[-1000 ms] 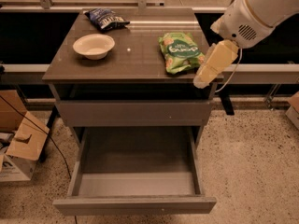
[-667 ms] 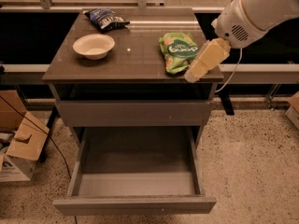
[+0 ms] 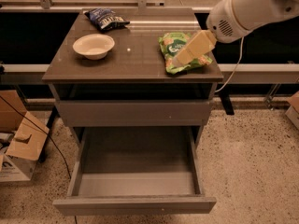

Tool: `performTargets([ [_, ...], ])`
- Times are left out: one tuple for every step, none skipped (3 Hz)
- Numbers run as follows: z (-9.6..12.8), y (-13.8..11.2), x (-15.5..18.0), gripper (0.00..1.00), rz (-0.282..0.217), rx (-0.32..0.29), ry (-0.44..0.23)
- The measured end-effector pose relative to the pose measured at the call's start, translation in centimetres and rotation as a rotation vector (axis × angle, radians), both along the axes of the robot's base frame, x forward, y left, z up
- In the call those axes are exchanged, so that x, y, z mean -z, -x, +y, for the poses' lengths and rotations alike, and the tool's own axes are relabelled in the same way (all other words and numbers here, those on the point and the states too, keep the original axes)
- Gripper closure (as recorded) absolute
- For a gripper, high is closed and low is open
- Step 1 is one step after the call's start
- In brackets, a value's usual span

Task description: Place green rice chip bag into middle drawer

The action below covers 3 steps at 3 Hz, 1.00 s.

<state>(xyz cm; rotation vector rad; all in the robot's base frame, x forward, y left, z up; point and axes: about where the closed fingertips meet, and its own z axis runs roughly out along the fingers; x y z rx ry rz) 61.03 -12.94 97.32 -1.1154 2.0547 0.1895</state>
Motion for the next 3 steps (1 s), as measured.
performTargets([
  [0.6,-2.2,0.5,0.0,0.001,0.025,-0.032],
  [1.1,-4.4,1.6,0.0,0.027,0.031,-0.062],
  [1.6,-6.4,2.8,0.0,0.057,0.03,-0.091],
])
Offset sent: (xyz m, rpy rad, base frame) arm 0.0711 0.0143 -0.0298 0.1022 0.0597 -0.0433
